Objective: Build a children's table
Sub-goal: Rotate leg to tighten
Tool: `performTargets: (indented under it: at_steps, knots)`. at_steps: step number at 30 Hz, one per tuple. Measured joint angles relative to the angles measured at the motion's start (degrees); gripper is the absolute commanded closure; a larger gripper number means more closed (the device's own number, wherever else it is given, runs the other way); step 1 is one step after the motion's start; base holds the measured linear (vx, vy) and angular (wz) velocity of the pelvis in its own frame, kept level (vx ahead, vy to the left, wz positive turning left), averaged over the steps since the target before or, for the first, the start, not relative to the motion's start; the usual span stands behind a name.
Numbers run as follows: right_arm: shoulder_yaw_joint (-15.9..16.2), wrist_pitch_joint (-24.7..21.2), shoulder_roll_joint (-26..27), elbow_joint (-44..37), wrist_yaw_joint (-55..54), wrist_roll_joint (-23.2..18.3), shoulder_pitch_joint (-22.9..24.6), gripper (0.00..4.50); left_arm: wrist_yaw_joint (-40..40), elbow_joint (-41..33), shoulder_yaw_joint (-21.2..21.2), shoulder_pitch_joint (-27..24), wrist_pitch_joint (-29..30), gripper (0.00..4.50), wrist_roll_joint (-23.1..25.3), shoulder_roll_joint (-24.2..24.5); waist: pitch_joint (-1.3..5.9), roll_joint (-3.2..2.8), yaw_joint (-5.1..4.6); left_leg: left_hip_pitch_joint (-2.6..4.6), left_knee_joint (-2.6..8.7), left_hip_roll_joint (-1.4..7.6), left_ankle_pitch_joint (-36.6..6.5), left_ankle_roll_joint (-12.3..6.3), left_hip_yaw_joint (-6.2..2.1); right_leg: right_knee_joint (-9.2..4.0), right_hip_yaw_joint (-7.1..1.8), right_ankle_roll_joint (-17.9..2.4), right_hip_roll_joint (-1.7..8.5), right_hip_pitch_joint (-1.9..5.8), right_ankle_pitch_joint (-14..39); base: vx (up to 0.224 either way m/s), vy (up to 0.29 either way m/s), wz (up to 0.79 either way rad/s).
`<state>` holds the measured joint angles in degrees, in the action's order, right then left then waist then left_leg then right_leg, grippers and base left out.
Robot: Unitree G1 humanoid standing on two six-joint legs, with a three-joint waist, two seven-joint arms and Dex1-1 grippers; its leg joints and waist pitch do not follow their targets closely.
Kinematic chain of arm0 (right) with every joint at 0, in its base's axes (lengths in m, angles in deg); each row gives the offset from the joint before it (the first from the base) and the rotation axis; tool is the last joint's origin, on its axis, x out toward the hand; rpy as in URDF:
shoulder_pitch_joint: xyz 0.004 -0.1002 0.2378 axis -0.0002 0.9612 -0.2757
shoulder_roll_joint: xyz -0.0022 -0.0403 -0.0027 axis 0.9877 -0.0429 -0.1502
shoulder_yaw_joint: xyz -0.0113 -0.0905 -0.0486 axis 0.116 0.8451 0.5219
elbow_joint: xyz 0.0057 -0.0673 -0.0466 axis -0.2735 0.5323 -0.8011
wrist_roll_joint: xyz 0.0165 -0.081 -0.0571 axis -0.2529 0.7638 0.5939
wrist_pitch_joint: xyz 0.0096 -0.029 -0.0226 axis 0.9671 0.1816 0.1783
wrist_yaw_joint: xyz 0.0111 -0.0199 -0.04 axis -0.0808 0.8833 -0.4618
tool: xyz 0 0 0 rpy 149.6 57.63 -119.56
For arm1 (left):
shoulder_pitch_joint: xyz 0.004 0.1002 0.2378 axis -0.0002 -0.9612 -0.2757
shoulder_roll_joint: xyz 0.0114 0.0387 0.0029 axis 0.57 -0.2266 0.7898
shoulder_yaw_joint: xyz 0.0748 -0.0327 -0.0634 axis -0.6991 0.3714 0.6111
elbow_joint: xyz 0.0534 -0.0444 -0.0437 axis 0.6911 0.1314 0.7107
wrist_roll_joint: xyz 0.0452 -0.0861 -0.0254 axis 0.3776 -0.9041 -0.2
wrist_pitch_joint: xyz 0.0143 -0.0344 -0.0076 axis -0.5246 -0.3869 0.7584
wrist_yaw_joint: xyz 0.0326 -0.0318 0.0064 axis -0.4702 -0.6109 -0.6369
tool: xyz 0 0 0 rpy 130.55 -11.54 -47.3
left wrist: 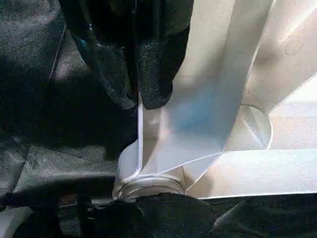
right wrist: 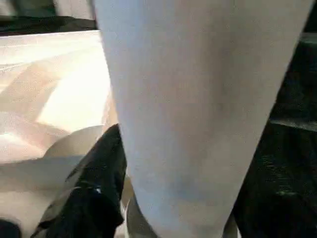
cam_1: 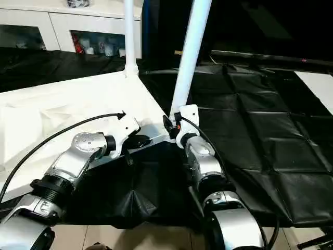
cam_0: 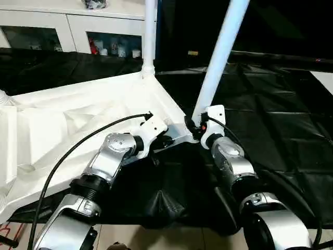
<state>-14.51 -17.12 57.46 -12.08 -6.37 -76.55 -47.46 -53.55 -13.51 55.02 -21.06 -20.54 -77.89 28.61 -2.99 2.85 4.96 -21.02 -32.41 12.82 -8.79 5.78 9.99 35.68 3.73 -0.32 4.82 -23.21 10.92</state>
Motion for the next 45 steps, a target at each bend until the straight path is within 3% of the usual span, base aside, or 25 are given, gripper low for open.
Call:
performTargets:
  at_steps: [15,22,24,32,40,45]
  knots:
    - [6.7,-4.5,-11.9,-10.7,35.0,-2.5,6.7,1.44,-14.3,-5.5,-1.0,-3.9,-2.1,4.50,-3.6,5.8,-0.06,-0.09,0.63,-0.08,0.08,0.00,0.0,-0.01,0.04,-0.25,0.03,0.0,0.02,0.06,0.0,0.000,0.000,0.00]
    - [8.6,-7.6,-15.0,-15.1,43.4,-3.8,9.1,1.44,-19.7,-6.6,-1.5,-4.5,-1.5,4.50,-5.2,7.5,-0.07,-0.10,1.20,-0.08,0.07,0.01,0.0,-0.01,0.07,-0.28,0.03,0.0,0.02,0.06,0.0,0.000,0.000,0.00]
    - [8.7,-7.7,-15.2,-15.3,43.8,-3.7,9.2,1.67,-19.9,-6.6,-1.5,-4.5,-1.5,4.50,-5.2,7.5,-0.07,-0.10,1.31,-0.07,0.07,0.01,0.0,-0.01,0.07,-0.28,0.03,0.0,0.02,0.06,0.0,0.000,0.000,0.00]
    - [8.8,-9.5,-15.6,-17.4,43.3,-4.0,9.8,2.16,-20.3,-6.8,-1.5,-4.5,-1.5,4.50,-5.2,7.6,-0.06,-0.10,1.51,-0.07,0.06,0.01,0.0,-0.01,0.07,-0.27,0.03,0.0,0.02,0.07,0.0,0.000,0.000,0.00]
    - [4.1,-7.1,-7.7,-12.1,20.1,-1.8,7.1,2.43,-8.4,-1.8,-1.0,-1.8,-2.0,4.50,-2.1,3.6,0.02,0.04,0.13,0.04,0.04,0.00,0.0,-0.01,0.00,-0.28,0.02,0.1,0.02,0.12,-0.1,0.000,0.000,0.00]
    - [1.4,-6.9,-3.0,-7.4,5.0,-1.2,3.9,2.46,-1.2,0.5,-1.0,-0.1,-1.5,4.50,0.1,0.5,0.10,0.19,-0.21,0.04,0.04,0.01,0.0,-0.01,-0.03,-0.35,0.03,0.2,0.00,0.10,-0.2,0.000,0.000,0.00]
